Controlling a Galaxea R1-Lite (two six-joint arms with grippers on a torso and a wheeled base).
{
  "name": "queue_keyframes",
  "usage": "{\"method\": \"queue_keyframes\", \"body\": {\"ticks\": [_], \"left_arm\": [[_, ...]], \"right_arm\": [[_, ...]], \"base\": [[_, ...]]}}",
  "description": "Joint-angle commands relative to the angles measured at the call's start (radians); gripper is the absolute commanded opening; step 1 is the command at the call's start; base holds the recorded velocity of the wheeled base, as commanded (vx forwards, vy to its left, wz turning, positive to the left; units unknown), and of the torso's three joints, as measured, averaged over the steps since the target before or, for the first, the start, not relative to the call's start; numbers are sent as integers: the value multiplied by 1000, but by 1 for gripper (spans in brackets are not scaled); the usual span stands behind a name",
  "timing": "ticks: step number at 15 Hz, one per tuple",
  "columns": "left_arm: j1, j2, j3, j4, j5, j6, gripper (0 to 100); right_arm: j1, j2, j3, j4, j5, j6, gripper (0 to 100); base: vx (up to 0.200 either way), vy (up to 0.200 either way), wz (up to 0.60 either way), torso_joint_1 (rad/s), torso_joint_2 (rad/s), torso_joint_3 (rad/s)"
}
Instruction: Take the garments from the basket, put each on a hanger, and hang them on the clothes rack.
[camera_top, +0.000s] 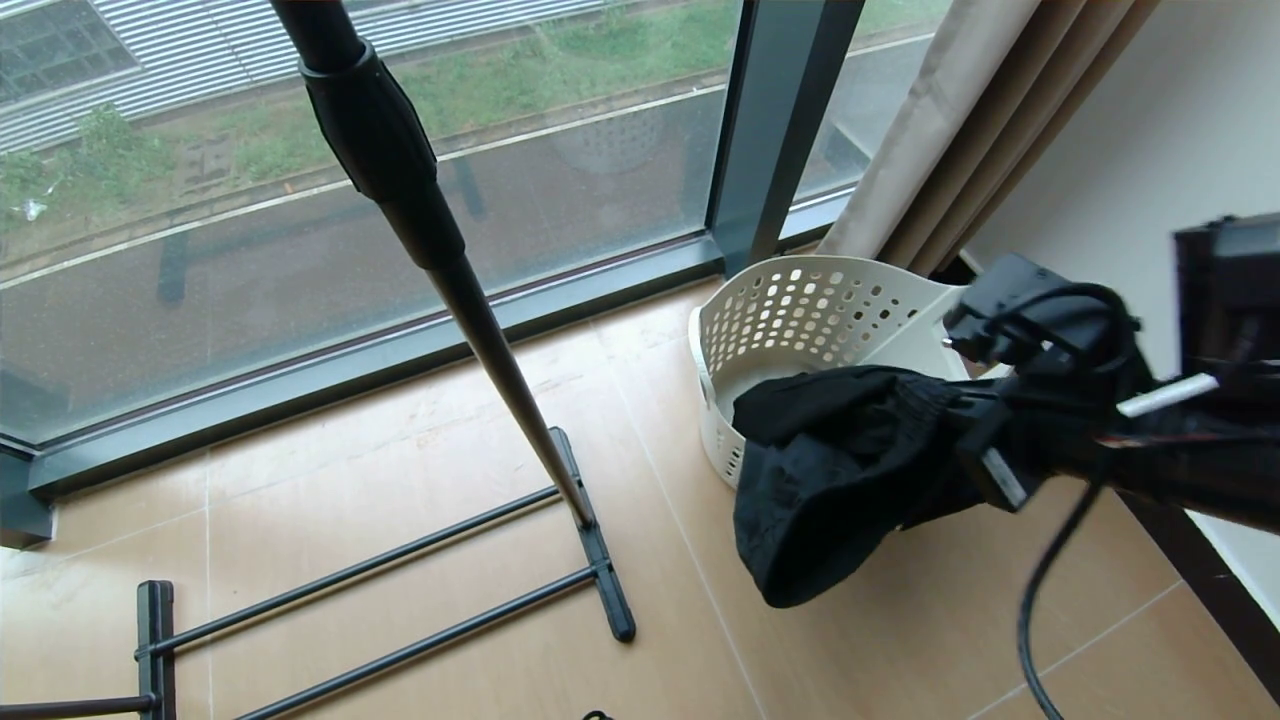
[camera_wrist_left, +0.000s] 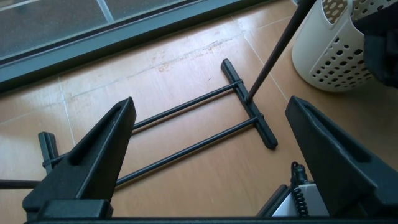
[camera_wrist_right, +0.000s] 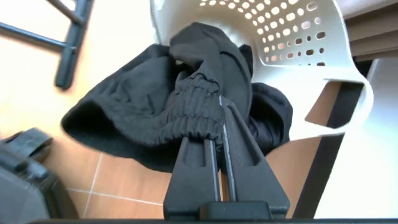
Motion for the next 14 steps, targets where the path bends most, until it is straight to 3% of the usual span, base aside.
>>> {"method": "queue_keyframes", "body": {"ticks": [1,6,14], "left_arm": [[-2,1,0,0,0,1,100],[-2,1,0,1,-3,9,100],[-2,1,0,1,-14,9,100]], "right_arm": [[77,-341,253,-47,4,0,0],[76,-330,260,-57,4,-14,0],[63,-302,285,-70,10,-10,0]], "base": [[0,0,0,0,0,0],[0,0,0,0,0,14],[0,0,0,1,3,184]]}}
